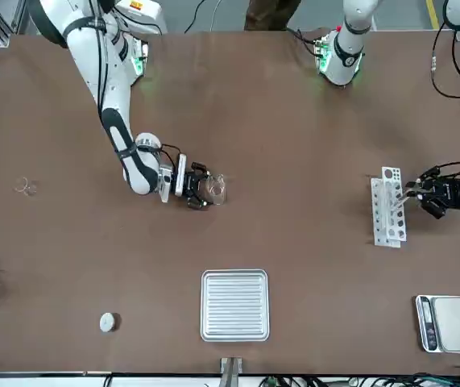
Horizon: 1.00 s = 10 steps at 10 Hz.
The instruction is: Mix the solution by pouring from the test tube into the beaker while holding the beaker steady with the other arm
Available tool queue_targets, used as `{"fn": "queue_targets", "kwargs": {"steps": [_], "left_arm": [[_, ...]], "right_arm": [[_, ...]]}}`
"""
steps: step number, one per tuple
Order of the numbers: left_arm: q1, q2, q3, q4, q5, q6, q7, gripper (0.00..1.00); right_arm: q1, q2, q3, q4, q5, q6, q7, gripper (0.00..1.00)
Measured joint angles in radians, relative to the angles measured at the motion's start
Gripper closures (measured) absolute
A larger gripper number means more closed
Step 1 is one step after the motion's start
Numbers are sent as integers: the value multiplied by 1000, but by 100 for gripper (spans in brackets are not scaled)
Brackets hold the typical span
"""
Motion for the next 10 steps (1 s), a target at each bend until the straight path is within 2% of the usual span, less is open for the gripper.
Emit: {"fn": "queue_targets", "kwargs": {"steps": [1, 5, 10], "left_arm": [[0, -3, 0, 0, 0, 0, 0, 78], [-9, -11, -35, 1, -1, 20, -41, 78], [-165, -48, -39, 5, -2, 100, -106, 78]], "right_arm": [[0, 0, 0, 0, 0, 0, 0, 27], [0, 0, 0, 0, 0, 0, 0, 28], [0, 0, 0, 0, 0, 0, 0, 28]]}}
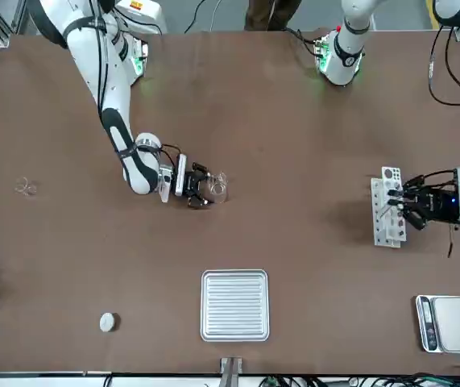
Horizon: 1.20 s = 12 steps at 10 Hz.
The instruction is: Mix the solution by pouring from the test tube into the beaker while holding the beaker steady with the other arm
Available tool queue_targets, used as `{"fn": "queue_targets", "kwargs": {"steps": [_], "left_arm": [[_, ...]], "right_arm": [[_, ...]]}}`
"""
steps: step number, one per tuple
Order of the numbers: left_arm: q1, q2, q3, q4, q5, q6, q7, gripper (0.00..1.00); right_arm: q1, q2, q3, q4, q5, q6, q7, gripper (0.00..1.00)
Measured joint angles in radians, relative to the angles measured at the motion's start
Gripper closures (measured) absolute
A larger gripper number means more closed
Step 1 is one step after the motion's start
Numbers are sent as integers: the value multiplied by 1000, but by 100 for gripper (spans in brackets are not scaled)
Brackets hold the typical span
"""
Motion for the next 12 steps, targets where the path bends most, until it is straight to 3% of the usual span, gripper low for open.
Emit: {"fn": "queue_targets", "kwargs": {"steps": [3, 12], "left_arm": [[-98, 3, 0, 5, 0, 37, -27, 78], [-227, 25, -3, 14, -5, 151, -40, 78]], "right_arm": [[0, 0, 0, 0, 0, 0, 0, 28], [0, 0, -2, 0, 0, 0, 0, 28]]}}
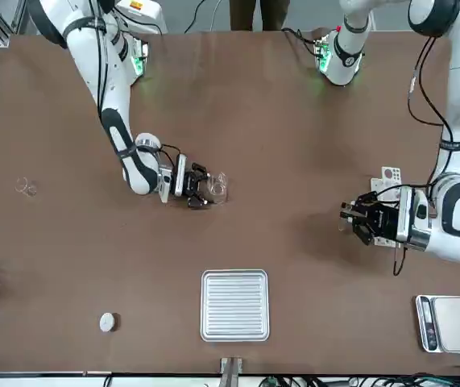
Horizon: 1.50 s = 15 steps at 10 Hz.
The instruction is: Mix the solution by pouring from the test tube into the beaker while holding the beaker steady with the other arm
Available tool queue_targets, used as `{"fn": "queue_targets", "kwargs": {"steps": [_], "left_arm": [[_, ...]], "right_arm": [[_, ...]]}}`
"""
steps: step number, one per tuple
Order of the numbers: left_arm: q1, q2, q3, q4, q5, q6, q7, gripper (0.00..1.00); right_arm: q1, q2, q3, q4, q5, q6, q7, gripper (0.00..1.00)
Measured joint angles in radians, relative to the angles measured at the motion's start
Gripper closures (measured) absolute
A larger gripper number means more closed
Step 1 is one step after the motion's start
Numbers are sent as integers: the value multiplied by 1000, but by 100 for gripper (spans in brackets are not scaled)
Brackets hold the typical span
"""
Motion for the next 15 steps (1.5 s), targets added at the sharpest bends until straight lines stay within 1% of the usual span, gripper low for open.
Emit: {"fn": "queue_targets", "kwargs": {"steps": [2, 3, 5, 8, 9, 12, 15], "left_arm": [[-42, -1, -2, 0, -5, 58, -10, 78], [-72, -3, -3, 0, -22, 83, -47, 78], [-150, -11, -5, -3, -47, 149, -113, 78], [-277, -31, -6, -28, -51, 229, -129, 78], [-306, -47, -6, -41, -51, 252, -130, 78], [-375, -98, -5, -73, -51, 290, -130, 78], [-470, -130, -2, -78, -52, 309, -145, 78]], "right_arm": [[0, 0, 0, 0, 0, 0, 0, 28], [0, 0, 0, 0, 0, 0, 0, 28], [0, 0, 0, 0, 0, 0, 0, 28], [0, 0, 0, 0, 0, 1, 0, 28], [0, 0, 0, 0, 0, 1, 0, 28], [-1, 0, -1, 0, 0, 3, 1, 28], [-4, 0, -2, -4, 1, 6, 1, 28]]}}
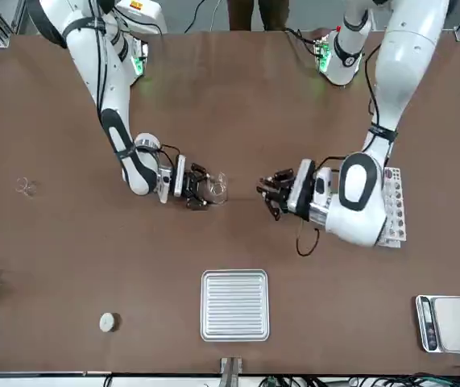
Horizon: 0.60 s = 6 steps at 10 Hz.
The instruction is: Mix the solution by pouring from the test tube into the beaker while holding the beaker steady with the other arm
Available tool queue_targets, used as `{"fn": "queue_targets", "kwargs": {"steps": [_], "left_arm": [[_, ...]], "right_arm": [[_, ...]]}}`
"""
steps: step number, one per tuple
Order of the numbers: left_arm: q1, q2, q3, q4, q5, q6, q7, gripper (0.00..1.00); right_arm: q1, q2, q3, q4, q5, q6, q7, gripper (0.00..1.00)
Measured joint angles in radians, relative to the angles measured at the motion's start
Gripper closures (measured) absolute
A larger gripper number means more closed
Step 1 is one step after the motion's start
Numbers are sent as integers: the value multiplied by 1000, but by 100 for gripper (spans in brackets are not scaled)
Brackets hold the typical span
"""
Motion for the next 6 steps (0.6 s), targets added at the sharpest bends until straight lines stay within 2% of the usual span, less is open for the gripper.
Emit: {"fn": "queue_targets", "kwargs": {"steps": [3, 6], "left_arm": [[-72, -2, 6, -14, 0, 42, -29, 78], [-74, -2, 13, -41, 0, 51, -32, 78]], "right_arm": [[-3, 0, -3, -8, 12, 7, 1, 28], [-5, 0, -3, -10, 16, 7, 1, 28]]}}
